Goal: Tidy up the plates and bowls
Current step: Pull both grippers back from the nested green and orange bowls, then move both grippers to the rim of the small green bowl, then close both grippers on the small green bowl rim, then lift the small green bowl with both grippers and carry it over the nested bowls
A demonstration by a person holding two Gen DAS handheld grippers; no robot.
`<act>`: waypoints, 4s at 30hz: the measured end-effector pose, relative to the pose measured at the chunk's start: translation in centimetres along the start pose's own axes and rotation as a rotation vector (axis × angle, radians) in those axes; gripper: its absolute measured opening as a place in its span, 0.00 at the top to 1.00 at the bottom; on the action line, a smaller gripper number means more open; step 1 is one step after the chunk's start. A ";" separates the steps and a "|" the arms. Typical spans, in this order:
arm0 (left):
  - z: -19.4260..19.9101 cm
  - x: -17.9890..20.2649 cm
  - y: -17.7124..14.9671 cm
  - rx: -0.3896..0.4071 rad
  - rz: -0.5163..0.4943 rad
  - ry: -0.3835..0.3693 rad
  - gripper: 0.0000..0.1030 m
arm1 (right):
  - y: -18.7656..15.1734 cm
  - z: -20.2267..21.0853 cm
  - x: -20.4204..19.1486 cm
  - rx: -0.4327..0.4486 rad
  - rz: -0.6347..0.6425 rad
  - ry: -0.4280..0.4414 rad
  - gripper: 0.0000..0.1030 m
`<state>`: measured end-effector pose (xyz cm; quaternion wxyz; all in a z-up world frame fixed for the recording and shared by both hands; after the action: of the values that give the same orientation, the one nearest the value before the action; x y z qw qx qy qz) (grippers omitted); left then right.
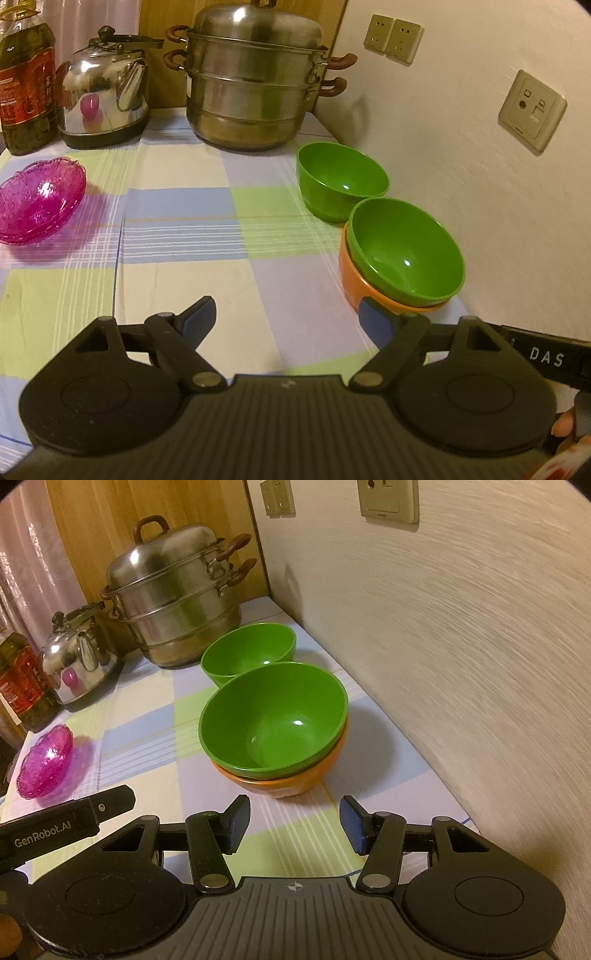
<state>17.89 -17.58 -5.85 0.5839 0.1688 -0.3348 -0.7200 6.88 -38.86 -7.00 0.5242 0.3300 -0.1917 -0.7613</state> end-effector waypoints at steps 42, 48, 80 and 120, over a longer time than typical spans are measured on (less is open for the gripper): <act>-14.1 0.9 15.9 0.019 0.059 -0.063 0.24 | 17.5 -12.4 -0.9 -0.015 0.180 0.069 0.48; -17.2 1.5 16.4 -0.002 0.036 -0.062 0.27 | 18.4 -15.7 -0.4 -0.055 0.200 0.050 0.48; -24.2 2.8 16.1 -0.149 0.068 -0.150 0.76 | 18.6 -24.4 2.4 -0.224 0.108 0.073 0.84; -7.4 4.5 18.7 0.005 -0.009 -0.185 0.76 | 18.7 -6.6 -2.8 -0.051 0.159 0.025 0.86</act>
<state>34.98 -25.68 2.17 0.5467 0.1045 -0.3881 -0.7345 24.74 -42.94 1.09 0.5934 0.3098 -0.1912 -0.7179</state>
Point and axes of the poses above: each gripper's, at about its wrist camera, not at the fingertips, and z roughly against the way its jaws point, x to its right, y to its top, the point moved 3 cm from there along -z, roughly the way its jaws point, and after that the axes turned 5 degrees about y, right-handed, at the moved point
